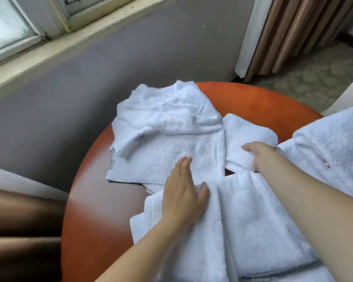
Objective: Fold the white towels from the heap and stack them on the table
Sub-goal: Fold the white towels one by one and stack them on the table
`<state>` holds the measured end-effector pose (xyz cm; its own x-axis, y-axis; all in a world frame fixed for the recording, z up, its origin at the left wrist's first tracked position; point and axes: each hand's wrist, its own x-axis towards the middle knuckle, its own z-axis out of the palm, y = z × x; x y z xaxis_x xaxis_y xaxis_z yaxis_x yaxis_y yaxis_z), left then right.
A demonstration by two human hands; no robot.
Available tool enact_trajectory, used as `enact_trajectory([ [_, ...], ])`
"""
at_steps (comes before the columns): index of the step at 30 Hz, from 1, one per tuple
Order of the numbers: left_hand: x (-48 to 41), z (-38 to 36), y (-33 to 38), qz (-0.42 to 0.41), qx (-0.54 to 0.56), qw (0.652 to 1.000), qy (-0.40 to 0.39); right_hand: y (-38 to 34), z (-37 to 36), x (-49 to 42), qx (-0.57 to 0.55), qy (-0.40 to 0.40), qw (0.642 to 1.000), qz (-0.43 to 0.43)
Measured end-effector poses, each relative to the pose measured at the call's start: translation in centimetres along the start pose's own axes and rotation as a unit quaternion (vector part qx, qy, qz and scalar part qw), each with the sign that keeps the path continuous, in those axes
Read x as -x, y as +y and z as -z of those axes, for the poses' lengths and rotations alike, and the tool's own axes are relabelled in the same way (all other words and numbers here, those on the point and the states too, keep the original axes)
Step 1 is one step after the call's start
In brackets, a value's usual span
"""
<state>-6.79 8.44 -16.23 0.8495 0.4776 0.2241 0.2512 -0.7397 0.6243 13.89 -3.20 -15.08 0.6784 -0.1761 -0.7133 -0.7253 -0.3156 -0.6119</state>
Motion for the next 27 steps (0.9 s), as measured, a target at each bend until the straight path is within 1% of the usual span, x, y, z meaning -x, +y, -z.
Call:
enact_trajectory([
  [2,0.1,-0.1,0.0,-0.015,-0.021,1.000,-0.004,0.1,-0.2,-0.1,-0.055,-0.023,0.998,0.000],
  [4,-0.1,-0.1,0.0,-0.030,-0.055,0.998,-0.017,0.2,-0.2,0.0,-0.096,-0.017,0.995,0.003],
  [6,-0.3,0.0,0.0,-0.027,-0.048,0.998,-0.034,-0.2,-0.1,1.6,-0.104,-0.007,0.993,0.058],
  [9,-0.5,0.8,0.2,0.010,0.008,0.997,-0.077,-1.1,0.0,4.4,-0.094,0.017,0.982,0.162],
  [11,-0.7,1.8,0.8,0.043,0.079,0.993,-0.072,-1.7,0.7,6.5,-0.037,0.042,0.967,0.248],
  [13,-1.3,3.3,1.5,0.057,0.143,0.987,-0.042,-2.6,2.2,9.1,0.048,0.042,0.945,0.320],
  [16,-2.7,6.2,3.2,0.022,0.189,0.982,-0.016,-3.8,5.1,13.6,0.171,0.011,0.893,0.417],
  [20,-5.2,9.6,5.8,-0.028,0.192,0.981,-0.009,-4.6,8.1,19.3,0.305,-0.008,0.813,0.497],
  [22,-6.0,11.2,7.1,-0.065,0.190,0.979,-0.042,-4.5,8.9,21.7,0.354,-0.050,0.773,0.524],
  [23,-6.3,11.7,7.4,-0.093,0.209,0.970,-0.077,-4.5,9.2,22.6,0.374,-0.061,0.754,0.537],
  [24,-6.3,12.2,7.7,-0.112,0.241,0.957,-0.116,-4.4,9.5,23.3,0.385,-0.063,0.742,0.546],
  [25,-5.8,12.7,8.1,-0.111,0.285,0.940,-0.150,-4.2,9.8,23.6,0.384,-0.062,0.738,0.551],
  [26,-5.1,13.0,8.5,-0.101,0.328,0.923,-0.171,-3.9,10.0,23.8,0.369,-0.056,0.745,0.553],
  [27,-4.4,13.0,8.6,-0.082,0.367,0.910,-0.173,-3.5,10.3,23.8,0.339,-0.047,0.760,0.553],
])
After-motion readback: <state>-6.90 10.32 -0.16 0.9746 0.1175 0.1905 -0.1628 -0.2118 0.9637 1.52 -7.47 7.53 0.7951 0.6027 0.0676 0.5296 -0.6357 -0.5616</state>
